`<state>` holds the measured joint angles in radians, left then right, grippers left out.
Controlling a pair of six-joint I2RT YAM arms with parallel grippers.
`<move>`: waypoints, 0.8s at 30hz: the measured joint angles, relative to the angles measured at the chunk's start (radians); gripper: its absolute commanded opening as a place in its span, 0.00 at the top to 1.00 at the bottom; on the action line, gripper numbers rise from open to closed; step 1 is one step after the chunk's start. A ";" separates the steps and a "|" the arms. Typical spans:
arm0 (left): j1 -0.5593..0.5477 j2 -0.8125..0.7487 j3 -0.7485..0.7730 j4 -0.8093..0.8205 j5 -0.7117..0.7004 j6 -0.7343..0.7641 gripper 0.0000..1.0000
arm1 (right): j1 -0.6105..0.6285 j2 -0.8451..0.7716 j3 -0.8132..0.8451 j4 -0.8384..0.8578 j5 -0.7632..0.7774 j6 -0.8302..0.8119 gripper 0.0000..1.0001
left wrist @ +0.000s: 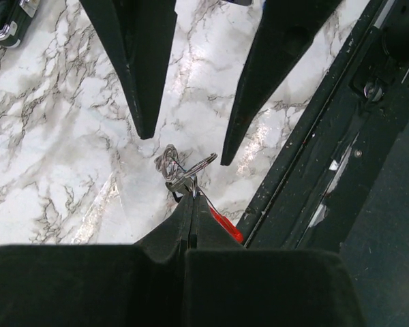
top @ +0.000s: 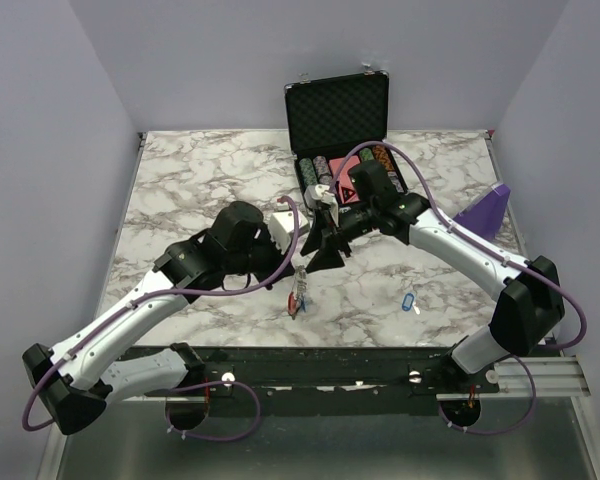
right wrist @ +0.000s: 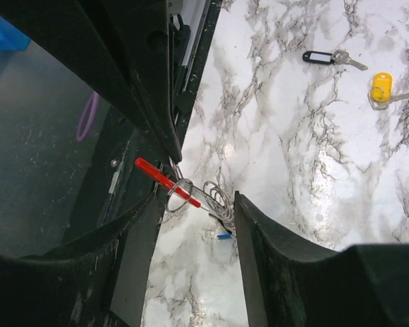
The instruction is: Put the keys on the keyring
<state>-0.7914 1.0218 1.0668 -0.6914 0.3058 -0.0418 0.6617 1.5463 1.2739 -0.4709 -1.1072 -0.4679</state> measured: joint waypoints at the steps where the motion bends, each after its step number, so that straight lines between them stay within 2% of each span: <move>1: 0.000 0.002 0.003 0.000 -0.005 -0.007 1.00 | 0.000 0.000 0.000 0.000 0.001 0.000 0.46; 17: 0.031 0.014 0.021 -0.006 -0.048 -0.099 1.00 | 0.018 0.000 -0.002 0.010 0.052 0.023 0.53; 21: 0.031 0.015 0.021 -0.006 -0.048 -0.112 1.00 | 0.035 0.000 -0.010 0.029 0.082 0.043 0.60; 24: 0.031 0.018 0.021 -0.006 -0.049 -0.119 1.00 | 0.045 0.000 -0.013 0.041 0.100 0.058 0.72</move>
<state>-0.7601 1.0393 1.0882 -0.6979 0.2569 -0.1608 0.7063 1.5463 1.2606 -0.4297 -1.0077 -0.4103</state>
